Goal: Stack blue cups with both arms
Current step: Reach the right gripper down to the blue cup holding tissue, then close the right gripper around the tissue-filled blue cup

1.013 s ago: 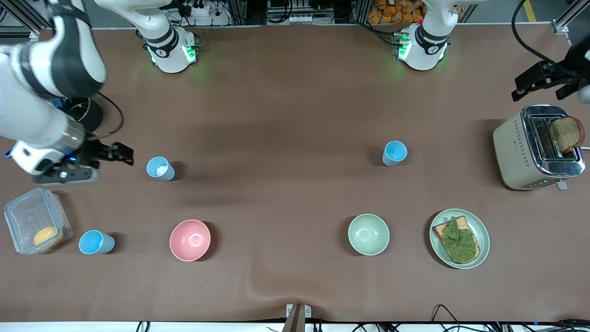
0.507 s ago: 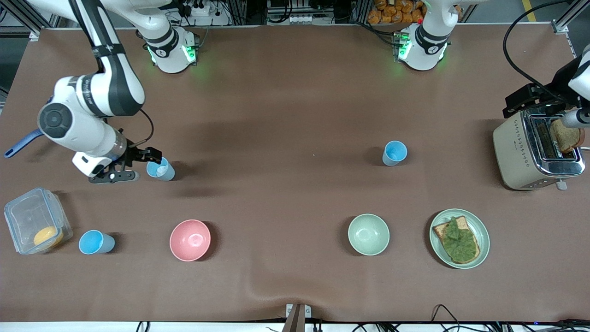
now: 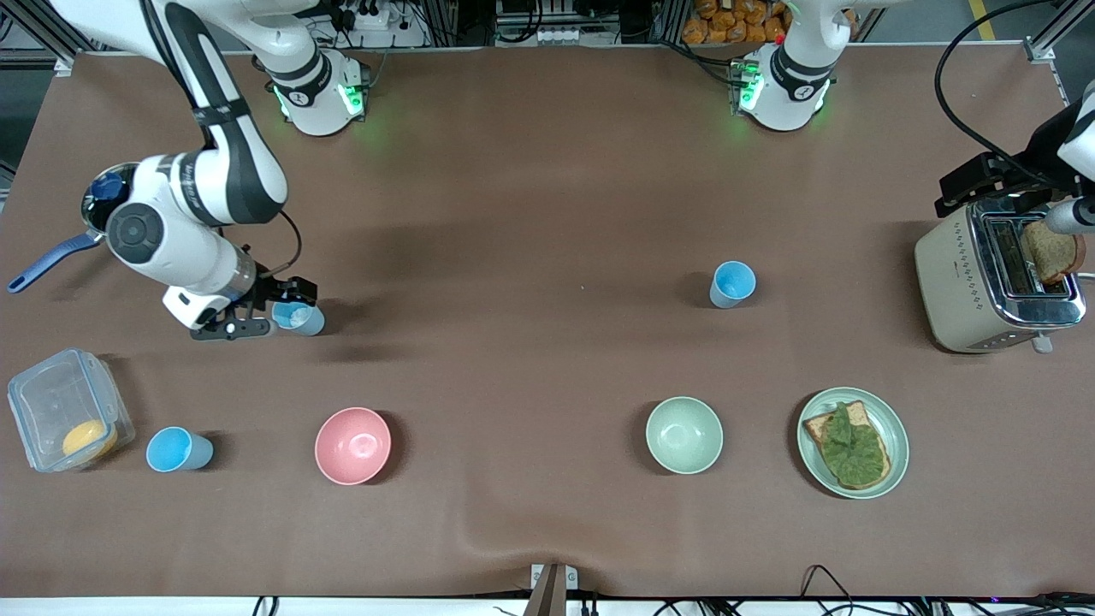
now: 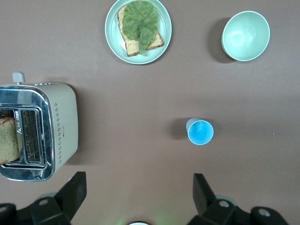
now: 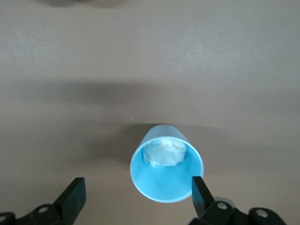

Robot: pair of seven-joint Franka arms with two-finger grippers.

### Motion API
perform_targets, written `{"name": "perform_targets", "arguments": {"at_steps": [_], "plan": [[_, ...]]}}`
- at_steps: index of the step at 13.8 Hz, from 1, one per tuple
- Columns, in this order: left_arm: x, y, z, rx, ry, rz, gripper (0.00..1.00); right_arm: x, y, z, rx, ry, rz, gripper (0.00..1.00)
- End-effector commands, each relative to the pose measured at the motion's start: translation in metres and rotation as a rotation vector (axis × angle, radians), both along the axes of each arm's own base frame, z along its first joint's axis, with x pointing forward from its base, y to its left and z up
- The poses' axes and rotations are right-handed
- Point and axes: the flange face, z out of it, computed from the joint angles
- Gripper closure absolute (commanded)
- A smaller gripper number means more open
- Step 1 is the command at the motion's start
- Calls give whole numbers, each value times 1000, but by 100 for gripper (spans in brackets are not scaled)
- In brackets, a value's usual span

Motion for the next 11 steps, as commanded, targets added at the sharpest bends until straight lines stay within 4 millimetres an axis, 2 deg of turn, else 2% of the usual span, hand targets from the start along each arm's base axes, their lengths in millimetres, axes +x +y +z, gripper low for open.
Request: {"name": "perform_targets", "arguments": {"at_steps": [1, 4, 7, 9, 10, 11], "plan": [[-6, -3, 4, -19, -10, 5, 0, -1, 5, -11, 8, 6, -8, 0], [-6, -1, -3, -18, 3, 11, 0, -1, 2, -30, 5, 9, -14, 0], [-7, -1, -1, -18, -1, 14, 0, 0, 3, -69, 4, -52, -19, 0], [-11, -1, 0, -14, -1, 15, 0, 0, 3, -74, 3, -49, -21, 0], [-12, -1, 1, -14, -6, 16, 0, 0, 0, -74, 2, -48, -25, 5], [-13, -1, 3, -14, -9, 15, 0, 0, 0, -74, 2, -45, -25, 28]]}}
